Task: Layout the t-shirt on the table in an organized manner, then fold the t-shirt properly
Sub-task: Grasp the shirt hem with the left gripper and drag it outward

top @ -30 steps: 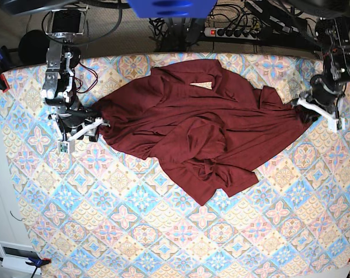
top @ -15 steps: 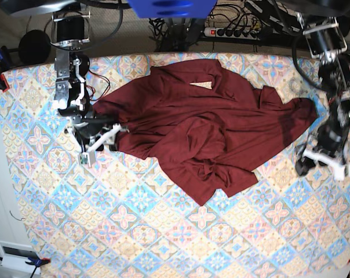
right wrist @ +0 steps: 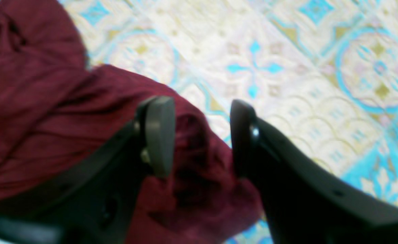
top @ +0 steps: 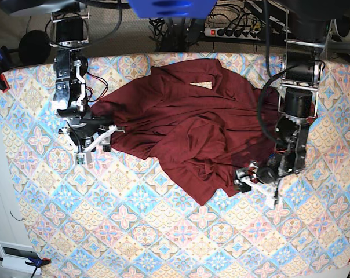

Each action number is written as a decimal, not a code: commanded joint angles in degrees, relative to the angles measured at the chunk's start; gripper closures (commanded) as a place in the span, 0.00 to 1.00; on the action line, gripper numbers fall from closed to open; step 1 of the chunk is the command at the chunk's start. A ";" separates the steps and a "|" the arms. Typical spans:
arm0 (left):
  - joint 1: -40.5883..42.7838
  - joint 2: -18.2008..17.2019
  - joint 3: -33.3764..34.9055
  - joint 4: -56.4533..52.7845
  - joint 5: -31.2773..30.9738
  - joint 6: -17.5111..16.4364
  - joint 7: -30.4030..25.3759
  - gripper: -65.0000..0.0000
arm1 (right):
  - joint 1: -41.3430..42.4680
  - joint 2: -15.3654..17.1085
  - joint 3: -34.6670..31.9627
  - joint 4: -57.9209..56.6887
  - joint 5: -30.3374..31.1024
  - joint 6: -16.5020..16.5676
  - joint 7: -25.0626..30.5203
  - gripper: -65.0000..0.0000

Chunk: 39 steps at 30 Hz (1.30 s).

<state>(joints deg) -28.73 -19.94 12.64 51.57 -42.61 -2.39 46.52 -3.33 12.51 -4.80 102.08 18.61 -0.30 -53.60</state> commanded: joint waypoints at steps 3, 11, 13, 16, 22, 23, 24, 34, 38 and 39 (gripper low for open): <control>-2.52 0.82 0.85 -2.74 -0.42 -0.20 -1.73 0.24 | 1.09 0.37 0.45 1.26 0.25 0.16 1.52 0.61; -2.52 1.70 1.11 -8.98 -0.42 -0.20 -5.95 0.52 | 1.09 0.37 0.45 1.26 0.16 0.16 1.52 0.61; -2.70 1.61 0.85 -10.47 -0.42 -0.20 -7.97 0.85 | 1.09 0.37 0.45 1.26 0.16 0.16 1.52 0.61; -2.87 0.56 0.76 -10.65 -0.42 0.06 -10.87 1.00 | 1.09 0.37 0.45 1.26 0.16 0.16 1.52 0.61; -5.16 -4.63 -0.47 -10.65 -0.86 0.15 -13.42 1.00 | 1.00 0.37 0.45 1.35 0.16 0.16 1.52 0.61; -5.25 -5.42 -1.79 -10.65 -0.86 0.15 -13.51 1.00 | 1.00 0.37 0.36 1.35 0.16 0.16 1.52 0.61; -5.42 -6.47 -3.81 -10.65 -0.69 0.15 -13.51 1.00 | 1.00 0.37 0.27 1.35 0.16 0.16 1.52 0.61; -5.16 -16.85 -19.37 -10.56 -0.51 0.15 -13.60 1.00 | 1.00 0.37 -0.08 1.35 0.16 0.16 1.52 0.61; -4.46 -21.07 -26.23 -10.65 -0.51 0.15 -15.97 1.00 | 1.00 0.37 -0.17 1.35 0.16 0.16 1.52 0.61; -3.75 -22.30 -27.81 -10.56 -0.51 0.24 -16.76 1.00 | 1.00 0.37 -0.26 1.35 0.16 0.16 1.52 0.61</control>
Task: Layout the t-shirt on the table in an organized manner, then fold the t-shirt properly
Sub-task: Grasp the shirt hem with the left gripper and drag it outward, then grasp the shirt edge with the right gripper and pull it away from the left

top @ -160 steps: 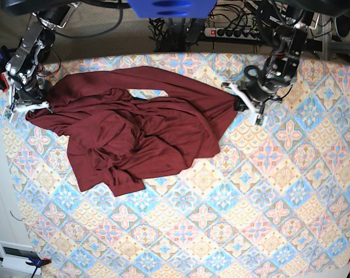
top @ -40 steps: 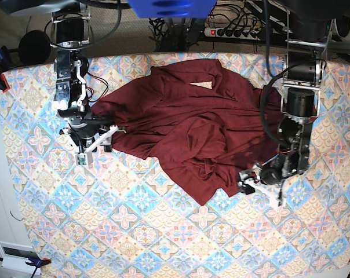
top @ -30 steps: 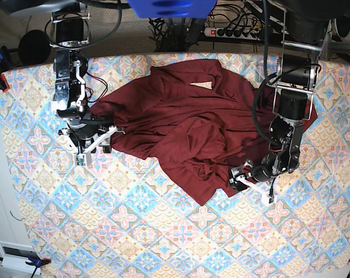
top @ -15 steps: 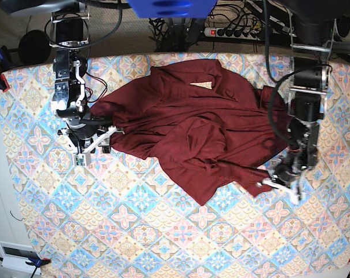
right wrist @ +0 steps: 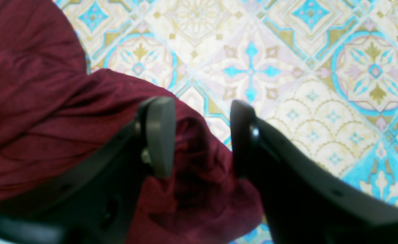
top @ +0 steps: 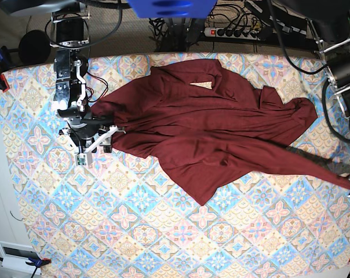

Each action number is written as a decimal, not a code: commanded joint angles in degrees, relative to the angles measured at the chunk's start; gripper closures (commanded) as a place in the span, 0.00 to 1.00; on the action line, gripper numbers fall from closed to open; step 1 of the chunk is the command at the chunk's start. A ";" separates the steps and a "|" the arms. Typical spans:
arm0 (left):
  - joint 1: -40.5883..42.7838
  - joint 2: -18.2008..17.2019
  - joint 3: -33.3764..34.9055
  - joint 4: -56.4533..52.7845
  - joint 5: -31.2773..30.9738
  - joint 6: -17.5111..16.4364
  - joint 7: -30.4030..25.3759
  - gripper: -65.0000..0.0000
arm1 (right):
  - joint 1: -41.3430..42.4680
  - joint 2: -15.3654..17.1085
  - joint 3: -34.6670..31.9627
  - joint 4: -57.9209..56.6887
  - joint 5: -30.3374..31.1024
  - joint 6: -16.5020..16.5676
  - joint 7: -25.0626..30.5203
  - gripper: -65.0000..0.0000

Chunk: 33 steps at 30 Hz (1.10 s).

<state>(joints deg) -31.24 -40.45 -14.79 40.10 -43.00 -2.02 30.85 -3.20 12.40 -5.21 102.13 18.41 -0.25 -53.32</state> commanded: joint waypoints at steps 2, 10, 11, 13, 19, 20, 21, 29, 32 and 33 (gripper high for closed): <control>-0.54 -3.91 -2.31 0.91 -0.12 -0.13 -2.41 1.00 | 0.87 0.48 -0.90 1.30 0.35 0.12 1.23 0.61; -0.36 -6.89 -4.60 0.91 -0.03 -0.13 -3.47 1.00 | 1.14 0.48 -8.81 1.30 0.35 2.49 1.23 0.60; 0.34 -6.81 -4.60 1.00 0.06 -0.13 -3.47 1.00 | 1.31 0.48 -9.69 1.30 0.27 4.52 1.23 0.60; 1.93 -6.45 -4.16 2.76 0.06 -0.13 -3.38 0.97 | 1.22 0.48 -10.13 1.30 0.27 8.21 1.23 0.60; 2.63 -2.32 2.08 15.24 -0.03 -0.13 -0.21 0.91 | 2.02 0.48 -10.30 0.95 0.27 9.00 1.23 0.60; 2.37 -1.44 2.08 16.56 -0.03 -0.13 0.23 0.91 | 3.07 0.48 -10.39 0.69 0.27 9.00 1.23 0.60; 2.19 -0.83 2.00 18.06 -0.03 -0.13 0.93 0.91 | 4.13 0.48 -10.48 0.33 0.27 9.00 1.23 0.60; -5.28 4.36 2.17 24.91 -0.38 -0.22 13.32 0.91 | 15.99 0.56 -19.97 -8.02 0.27 9.09 1.23 0.60; -3.70 5.50 2.17 25.18 -0.47 -0.48 15.00 0.91 | 20.65 1.35 -26.04 -12.06 0.27 9.09 1.23 0.53; -2.56 5.68 2.17 26.15 -0.47 -0.48 15.43 0.91 | 22.06 1.71 -27.80 -13.03 0.27 9.09 1.23 0.52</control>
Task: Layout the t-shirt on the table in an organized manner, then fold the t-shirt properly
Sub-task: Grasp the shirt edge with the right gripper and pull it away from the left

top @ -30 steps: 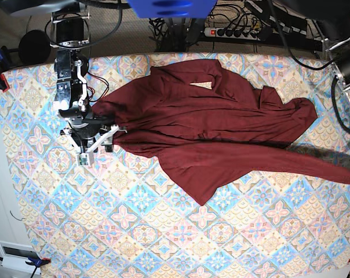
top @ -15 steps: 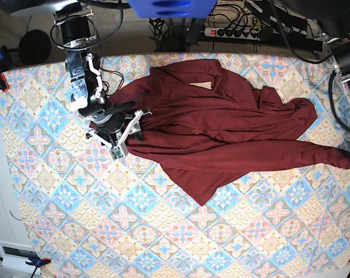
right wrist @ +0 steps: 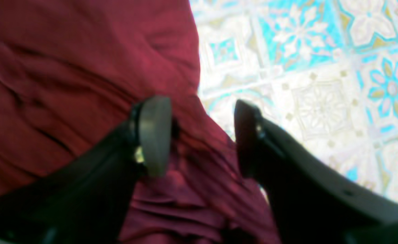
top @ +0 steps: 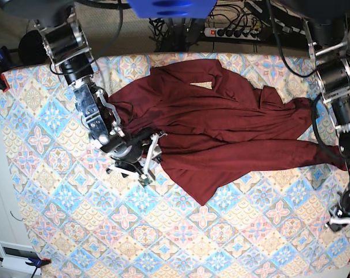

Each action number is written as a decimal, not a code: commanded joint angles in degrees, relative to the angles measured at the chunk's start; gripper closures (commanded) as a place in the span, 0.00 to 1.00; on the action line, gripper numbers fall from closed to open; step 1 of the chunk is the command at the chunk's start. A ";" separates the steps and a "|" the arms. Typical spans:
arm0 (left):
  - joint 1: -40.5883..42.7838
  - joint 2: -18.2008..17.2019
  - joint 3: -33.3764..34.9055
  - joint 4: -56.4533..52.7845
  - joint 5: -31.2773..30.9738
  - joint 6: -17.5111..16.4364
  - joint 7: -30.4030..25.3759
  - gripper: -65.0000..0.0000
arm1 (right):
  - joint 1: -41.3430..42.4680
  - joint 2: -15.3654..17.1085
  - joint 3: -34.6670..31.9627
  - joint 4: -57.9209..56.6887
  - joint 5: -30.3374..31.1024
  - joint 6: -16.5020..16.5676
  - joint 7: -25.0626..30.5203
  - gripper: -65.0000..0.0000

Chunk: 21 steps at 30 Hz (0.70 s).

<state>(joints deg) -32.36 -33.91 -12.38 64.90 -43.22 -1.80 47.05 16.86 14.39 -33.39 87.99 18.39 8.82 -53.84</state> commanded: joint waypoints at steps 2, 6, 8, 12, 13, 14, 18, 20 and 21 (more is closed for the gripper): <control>2.51 -0.59 -0.23 4.85 -0.25 -0.70 -0.32 0.91 | 4.10 0.95 -2.97 -0.38 0.29 0.02 1.76 0.50; 12.27 -0.42 -0.23 12.50 -0.25 -0.70 -0.50 0.91 | 7.62 1.30 -7.71 -4.51 0.29 0.02 2.37 0.50; 16.75 0.64 -0.50 16.02 -0.34 -0.70 -0.50 0.91 | 8.94 1.30 -9.73 -6.89 0.29 0.02 3.25 0.50; 25.46 1.87 -0.76 22.70 -0.34 -0.70 -0.50 0.91 | 10.70 1.39 -12.90 -10.84 0.29 3.97 6.77 0.50; 27.22 2.31 -0.76 23.84 -0.34 -0.70 -0.59 0.91 | 10.96 1.39 -13.08 -11.81 0.29 5.38 7.21 0.50; 29.15 2.83 -0.76 24.90 -0.34 -0.70 -0.59 0.91 | 11.05 1.30 -13.08 -12.95 0.29 6.52 7.82 0.50; 36.01 3.36 -0.76 28.77 -0.34 -0.70 -0.67 0.91 | 11.84 1.21 -13.34 -15.59 0.29 7.40 9.49 0.50; 38.56 4.68 -0.76 30.08 -0.34 -0.70 -0.67 0.91 | 11.84 1.21 -13.34 -17.44 0.29 7.40 9.67 0.50; 39.61 5.12 -0.85 30.61 -0.34 -0.70 -0.67 0.91 | 11.93 1.21 -13.34 -18.31 0.29 7.40 9.67 0.50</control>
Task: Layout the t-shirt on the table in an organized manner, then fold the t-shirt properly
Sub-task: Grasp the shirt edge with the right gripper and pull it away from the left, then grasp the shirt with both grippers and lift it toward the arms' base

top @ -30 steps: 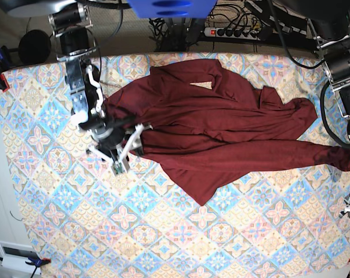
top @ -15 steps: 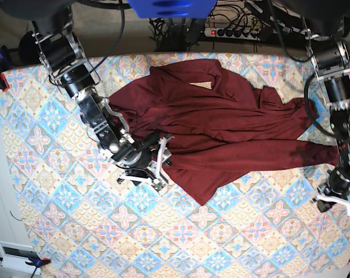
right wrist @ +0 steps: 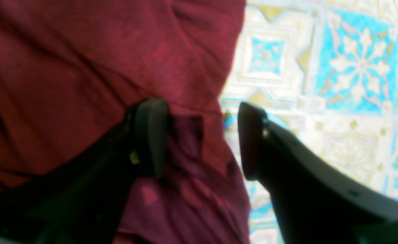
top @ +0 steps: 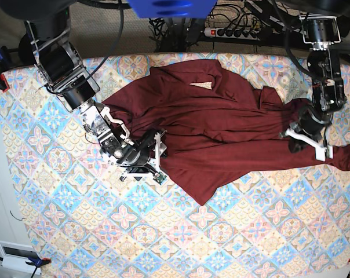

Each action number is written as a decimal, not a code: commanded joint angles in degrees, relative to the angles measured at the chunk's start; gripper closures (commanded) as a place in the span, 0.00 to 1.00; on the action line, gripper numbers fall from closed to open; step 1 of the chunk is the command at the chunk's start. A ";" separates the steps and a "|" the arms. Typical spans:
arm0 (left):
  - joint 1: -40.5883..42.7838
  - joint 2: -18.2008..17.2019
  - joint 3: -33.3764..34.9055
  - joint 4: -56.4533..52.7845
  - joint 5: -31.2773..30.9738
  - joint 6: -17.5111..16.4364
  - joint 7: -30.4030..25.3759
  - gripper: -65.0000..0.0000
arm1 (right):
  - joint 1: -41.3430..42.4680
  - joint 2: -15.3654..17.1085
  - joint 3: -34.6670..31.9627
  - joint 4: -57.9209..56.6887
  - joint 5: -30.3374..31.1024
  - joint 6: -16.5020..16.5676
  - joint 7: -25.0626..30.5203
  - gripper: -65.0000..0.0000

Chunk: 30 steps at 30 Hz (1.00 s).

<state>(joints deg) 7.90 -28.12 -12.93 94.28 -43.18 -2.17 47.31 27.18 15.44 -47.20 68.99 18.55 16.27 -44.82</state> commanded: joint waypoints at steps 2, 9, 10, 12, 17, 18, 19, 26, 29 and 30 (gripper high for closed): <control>1.37 0.29 -0.30 2.20 -0.38 -0.42 -0.94 0.91 | 2.40 0.07 0.47 -0.55 0.14 0.04 0.64 0.50; 4.63 3.55 -0.30 2.47 -0.38 -0.42 -0.94 0.91 | 2.75 0.07 0.91 -5.30 0.14 7.16 0.73 0.83; 4.89 3.72 -0.30 2.47 -0.38 -0.42 -0.94 0.91 | 2.93 0.07 1.00 -5.65 0.14 9.09 0.73 0.91; 5.15 3.81 -0.30 2.38 -0.38 -0.42 -0.94 0.91 | 4.16 0.25 1.00 -5.74 0.14 11.11 0.73 1.00; 5.24 3.81 -0.30 2.38 -0.38 -0.42 -1.02 0.91 | 4.51 1.48 8.56 -5.04 0.14 11.29 4.07 1.00; 5.24 3.81 -0.30 2.38 -0.38 -0.42 -1.02 0.91 | 4.51 1.48 11.46 -5.30 0.14 11.38 4.86 1.00; 5.24 3.81 -0.30 2.38 -0.29 -0.42 -1.02 0.91 | 4.51 1.48 13.93 -5.65 0.14 11.46 5.21 1.00; 5.33 3.81 -0.04 2.20 0.06 -0.42 -1.02 0.91 | 8.21 1.74 25.09 -11.80 0.14 11.46 5.21 1.00; 5.33 3.81 -0.13 2.20 0.15 -0.42 -1.02 0.91 | 10.75 2.01 25.44 -16.99 -2.33 11.29 5.56 1.00; 5.33 3.81 -0.13 2.20 0.15 -0.42 -1.02 0.91 | 11.72 2.01 25.62 -19.54 -5.05 11.20 6.18 1.00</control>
<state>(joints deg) 13.69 -23.55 -12.69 95.66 -42.50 -2.35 47.29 36.69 16.53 -22.24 48.82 13.06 28.16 -39.51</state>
